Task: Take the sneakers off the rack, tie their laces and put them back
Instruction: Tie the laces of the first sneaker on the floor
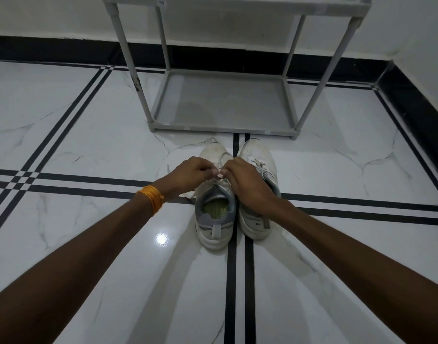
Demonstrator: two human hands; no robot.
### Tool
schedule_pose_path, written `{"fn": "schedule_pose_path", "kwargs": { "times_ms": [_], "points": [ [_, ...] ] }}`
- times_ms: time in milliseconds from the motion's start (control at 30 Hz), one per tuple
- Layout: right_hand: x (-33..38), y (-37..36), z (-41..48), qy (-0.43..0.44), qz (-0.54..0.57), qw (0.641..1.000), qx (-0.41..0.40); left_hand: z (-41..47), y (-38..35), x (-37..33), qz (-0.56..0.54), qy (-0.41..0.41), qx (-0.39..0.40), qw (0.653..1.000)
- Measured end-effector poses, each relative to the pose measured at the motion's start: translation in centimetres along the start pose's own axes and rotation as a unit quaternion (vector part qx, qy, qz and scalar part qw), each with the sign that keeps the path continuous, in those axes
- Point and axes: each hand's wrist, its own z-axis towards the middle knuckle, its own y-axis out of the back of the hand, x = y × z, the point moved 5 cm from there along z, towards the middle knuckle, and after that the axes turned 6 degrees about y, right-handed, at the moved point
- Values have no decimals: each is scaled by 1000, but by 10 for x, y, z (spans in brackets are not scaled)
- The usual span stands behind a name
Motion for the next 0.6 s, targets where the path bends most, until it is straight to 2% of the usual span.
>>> {"fn": "schedule_pose_path", "kwargs": {
  "times_ms": [100,233,367,467,533,600],
  "points": [
    [-5,-1,2,5,2,1000,-23,-1,-5,11,-151,80,69,983],
    [-4,12,-1,63,-66,991,-94,4,-4,22,-206,100,63,971],
    [12,10,5,119,-133,983,-33,5,-2,22,-212,102,50,971],
    [15,9,11,115,-167,979,-17,6,-1,24,-217,103,44,970],
    [16,10,11,101,-140,985,0,5,3,26,-236,104,27,966],
    [12,16,8,61,-77,995,10,4,12,31,-275,109,-25,955]
  ]
}}
